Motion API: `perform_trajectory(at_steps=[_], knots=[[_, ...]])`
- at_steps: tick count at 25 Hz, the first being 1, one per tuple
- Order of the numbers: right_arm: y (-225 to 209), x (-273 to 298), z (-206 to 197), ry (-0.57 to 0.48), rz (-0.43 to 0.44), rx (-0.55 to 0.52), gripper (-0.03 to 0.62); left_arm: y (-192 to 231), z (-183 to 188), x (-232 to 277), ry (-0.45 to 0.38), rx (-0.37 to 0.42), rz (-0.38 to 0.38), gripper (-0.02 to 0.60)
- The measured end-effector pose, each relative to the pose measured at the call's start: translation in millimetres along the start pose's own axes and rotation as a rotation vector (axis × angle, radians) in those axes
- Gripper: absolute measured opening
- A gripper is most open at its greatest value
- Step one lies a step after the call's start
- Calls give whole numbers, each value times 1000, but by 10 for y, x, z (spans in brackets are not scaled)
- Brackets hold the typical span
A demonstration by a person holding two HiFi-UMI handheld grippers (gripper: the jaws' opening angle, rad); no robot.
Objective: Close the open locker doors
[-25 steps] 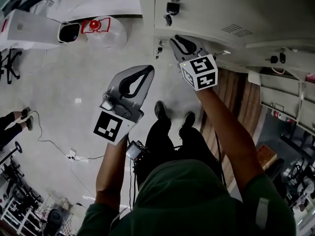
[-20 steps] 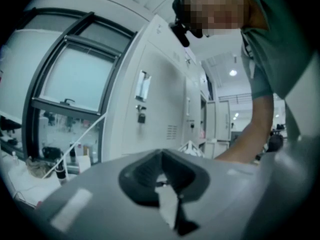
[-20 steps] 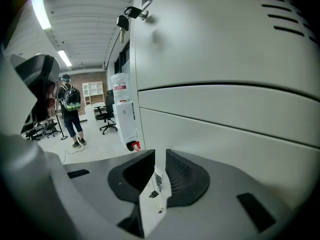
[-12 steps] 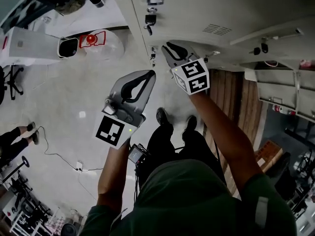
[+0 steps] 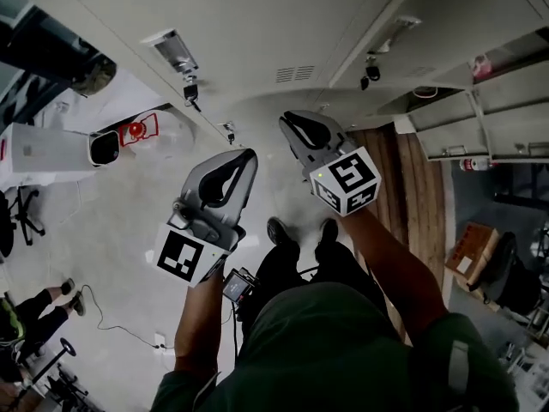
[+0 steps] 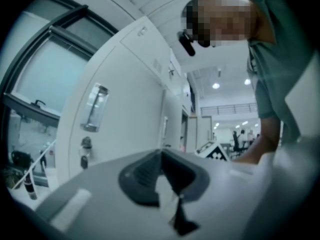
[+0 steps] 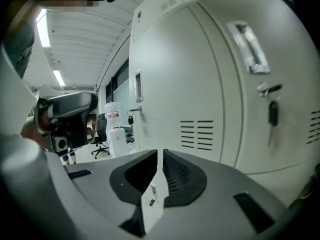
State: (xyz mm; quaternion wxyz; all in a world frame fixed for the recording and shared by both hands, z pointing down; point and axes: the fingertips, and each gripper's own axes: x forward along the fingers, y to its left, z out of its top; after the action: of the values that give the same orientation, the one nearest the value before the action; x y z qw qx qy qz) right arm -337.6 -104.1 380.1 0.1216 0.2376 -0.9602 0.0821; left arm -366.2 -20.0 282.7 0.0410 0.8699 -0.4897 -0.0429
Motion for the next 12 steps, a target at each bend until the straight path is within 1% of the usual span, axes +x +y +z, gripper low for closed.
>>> perform_trajectory(at_steps=[6,8,12], knots=[[-361,-820,361,-70,-109,7,32,-447,246,387,-6,-29,-165,5],[-454,-1074,472,-91,-143,3,32,-612,345,524,-6,-22,-213,5],[-607,-1575,679,-126,-199,-29,32,-952,537,795,-15,-3,-278,5]])
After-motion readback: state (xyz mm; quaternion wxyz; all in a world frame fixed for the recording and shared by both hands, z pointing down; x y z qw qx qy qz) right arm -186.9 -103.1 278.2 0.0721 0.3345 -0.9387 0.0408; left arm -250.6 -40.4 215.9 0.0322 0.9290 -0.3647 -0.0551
